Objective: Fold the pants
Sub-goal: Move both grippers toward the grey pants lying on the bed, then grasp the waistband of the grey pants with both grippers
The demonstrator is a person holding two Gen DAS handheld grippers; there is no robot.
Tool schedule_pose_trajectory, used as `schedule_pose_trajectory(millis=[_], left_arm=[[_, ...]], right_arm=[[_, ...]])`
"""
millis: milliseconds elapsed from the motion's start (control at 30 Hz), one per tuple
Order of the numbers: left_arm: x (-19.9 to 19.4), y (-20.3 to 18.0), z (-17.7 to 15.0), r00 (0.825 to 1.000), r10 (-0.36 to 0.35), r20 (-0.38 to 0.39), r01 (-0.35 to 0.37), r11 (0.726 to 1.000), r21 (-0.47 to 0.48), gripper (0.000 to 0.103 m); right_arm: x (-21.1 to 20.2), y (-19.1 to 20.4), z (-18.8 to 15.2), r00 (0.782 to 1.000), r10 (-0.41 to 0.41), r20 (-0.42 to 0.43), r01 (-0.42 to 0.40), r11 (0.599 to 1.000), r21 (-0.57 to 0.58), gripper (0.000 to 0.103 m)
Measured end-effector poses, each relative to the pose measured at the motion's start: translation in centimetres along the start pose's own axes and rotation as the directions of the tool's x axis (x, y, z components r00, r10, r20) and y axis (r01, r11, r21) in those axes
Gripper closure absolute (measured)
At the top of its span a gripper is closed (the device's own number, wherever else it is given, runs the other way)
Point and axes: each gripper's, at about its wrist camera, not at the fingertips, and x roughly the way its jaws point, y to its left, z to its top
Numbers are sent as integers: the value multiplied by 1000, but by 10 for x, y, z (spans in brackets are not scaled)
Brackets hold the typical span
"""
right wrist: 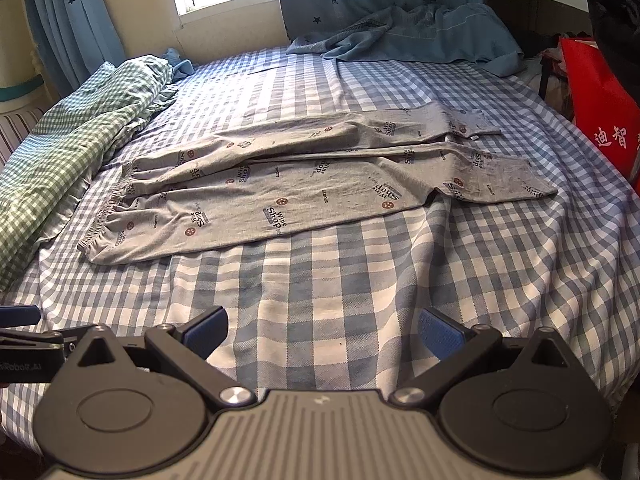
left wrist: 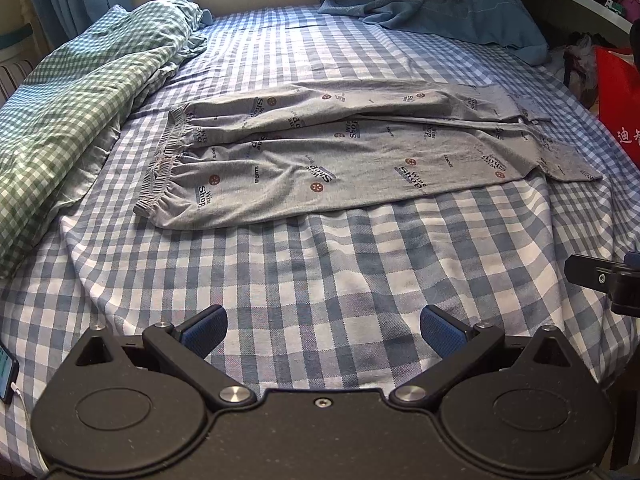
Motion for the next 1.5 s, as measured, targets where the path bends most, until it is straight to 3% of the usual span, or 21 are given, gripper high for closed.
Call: schedule_pose_trajectory(millis=[533, 767, 967, 1200, 1500], left_arm=[[51, -7, 35, 992, 48, -120, -55, 997, -52, 1], [78, -7, 76, 982, 105, -157, -115, 991, -62, 1], [112, -1, 120, 964, 165, -208, -184, 980, -72, 1], [142, 38, 174, 964, 175, -201, -200, 973, -113, 1], [211, 131, 271, 981, 180, -78, -180, 984, 17, 1]], right_arm=[[53, -18, 36, 994, 21, -110, -25, 999, -37, 0], [92, -29, 70, 989, 44, -142, -54, 996, -72, 0], [144, -26, 109, 975, 117, -188, -144, 980, -135, 0], [202, -14, 169, 972, 147, -181, -197, 935, -296, 0], [281, 12, 261, 974, 202, -101, -226, 889, -399, 0]])
